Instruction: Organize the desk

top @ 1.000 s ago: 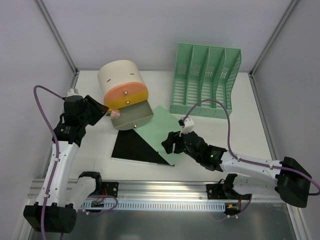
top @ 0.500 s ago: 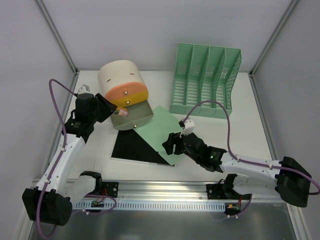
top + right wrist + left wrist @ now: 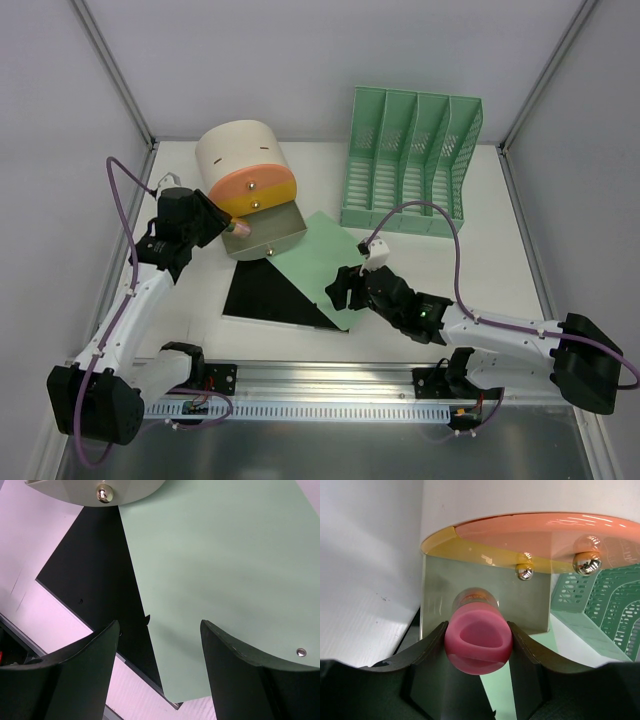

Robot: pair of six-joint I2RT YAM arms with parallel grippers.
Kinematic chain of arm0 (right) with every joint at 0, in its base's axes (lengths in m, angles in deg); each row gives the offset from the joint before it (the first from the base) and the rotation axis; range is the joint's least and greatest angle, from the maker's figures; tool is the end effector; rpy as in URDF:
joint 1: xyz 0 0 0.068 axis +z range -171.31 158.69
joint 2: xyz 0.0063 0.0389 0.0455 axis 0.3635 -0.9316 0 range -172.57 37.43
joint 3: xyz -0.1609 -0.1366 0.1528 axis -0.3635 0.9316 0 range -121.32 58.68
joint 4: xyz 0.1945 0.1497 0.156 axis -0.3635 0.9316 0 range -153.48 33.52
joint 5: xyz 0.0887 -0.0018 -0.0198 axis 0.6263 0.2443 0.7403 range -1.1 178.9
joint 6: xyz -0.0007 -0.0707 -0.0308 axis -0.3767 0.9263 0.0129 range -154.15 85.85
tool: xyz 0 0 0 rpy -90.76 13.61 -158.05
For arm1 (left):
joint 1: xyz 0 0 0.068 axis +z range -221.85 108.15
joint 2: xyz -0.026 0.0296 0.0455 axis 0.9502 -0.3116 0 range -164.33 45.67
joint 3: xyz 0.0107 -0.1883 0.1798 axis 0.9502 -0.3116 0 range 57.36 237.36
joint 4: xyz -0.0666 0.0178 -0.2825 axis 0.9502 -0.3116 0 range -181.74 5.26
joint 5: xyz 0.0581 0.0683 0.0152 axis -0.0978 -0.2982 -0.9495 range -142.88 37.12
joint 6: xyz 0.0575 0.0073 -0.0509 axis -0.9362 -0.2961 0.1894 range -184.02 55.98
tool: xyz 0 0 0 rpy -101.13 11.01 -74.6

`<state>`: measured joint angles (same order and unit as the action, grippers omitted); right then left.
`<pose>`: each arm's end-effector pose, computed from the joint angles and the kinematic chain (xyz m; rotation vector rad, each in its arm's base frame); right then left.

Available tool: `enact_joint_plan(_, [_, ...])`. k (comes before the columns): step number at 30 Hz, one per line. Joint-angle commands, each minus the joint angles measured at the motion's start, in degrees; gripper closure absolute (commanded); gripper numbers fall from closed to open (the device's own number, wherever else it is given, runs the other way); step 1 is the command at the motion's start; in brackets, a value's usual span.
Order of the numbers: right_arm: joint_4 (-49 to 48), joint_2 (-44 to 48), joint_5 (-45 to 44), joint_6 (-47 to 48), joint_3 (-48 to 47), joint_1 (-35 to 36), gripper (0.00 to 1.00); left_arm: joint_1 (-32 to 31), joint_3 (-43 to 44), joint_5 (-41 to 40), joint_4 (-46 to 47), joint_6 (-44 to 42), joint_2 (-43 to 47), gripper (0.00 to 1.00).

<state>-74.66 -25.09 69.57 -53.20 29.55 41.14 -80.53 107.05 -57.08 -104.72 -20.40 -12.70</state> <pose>0.1550 0.2501 0.1832 -0.5198 1.9163 0.6105 0.2900 -0.0395 0.2782 -0.6756 1.9942 -0.4808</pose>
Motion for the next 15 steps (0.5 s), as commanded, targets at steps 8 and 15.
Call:
enact_joint_plan(8, [-0.42,1.09,-2.38,0.06,-0.41,0.39,0.30,-0.54,0.93,-1.77,1.71,-0.55,-0.52,0.41])
enact_joint_plan(15, [-0.42,1.00,-2.46,0.15,-0.58,0.39,0.30,-0.54,1.37,-1.77,1.80,-0.81,-0.34,0.27])
